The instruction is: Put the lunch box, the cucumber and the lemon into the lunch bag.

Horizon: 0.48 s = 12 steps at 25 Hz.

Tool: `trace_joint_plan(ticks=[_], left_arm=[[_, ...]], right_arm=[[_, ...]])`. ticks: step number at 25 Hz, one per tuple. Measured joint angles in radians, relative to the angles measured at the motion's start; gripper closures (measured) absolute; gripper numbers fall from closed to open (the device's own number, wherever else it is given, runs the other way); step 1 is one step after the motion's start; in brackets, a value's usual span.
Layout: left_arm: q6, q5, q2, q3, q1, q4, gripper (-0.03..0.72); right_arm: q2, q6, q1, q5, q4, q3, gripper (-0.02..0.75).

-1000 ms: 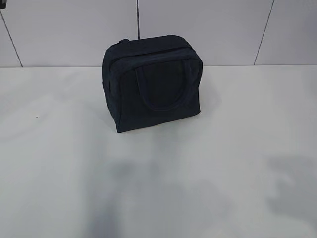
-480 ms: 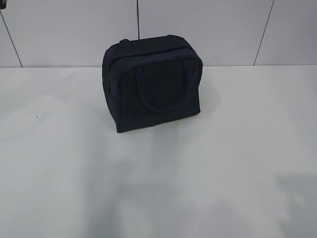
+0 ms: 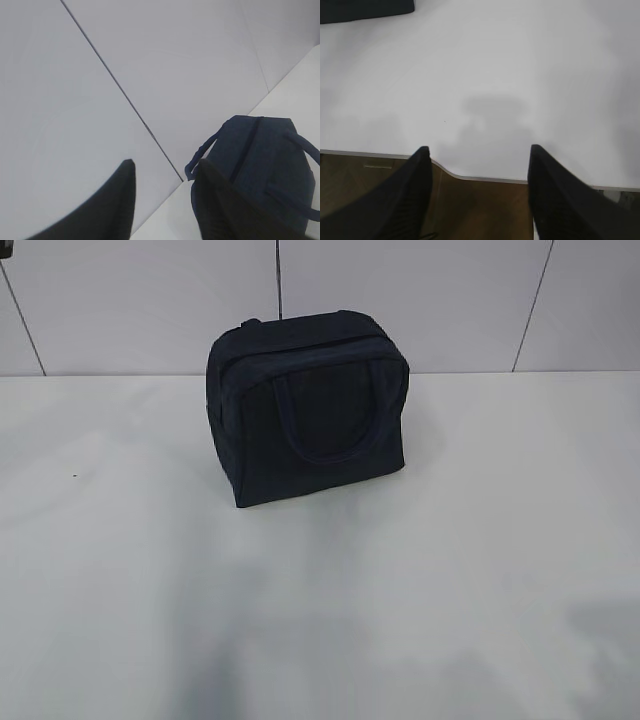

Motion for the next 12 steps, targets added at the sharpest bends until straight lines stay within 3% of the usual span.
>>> trace_joint_plan(ticks=[12], left_arm=[[0.0, 0.0, 0.002, 0.0, 0.0, -0.002, 0.4]], right_arm=[[0.0, 0.002, -0.002, 0.0, 0.0, 0.0, 0.28]])
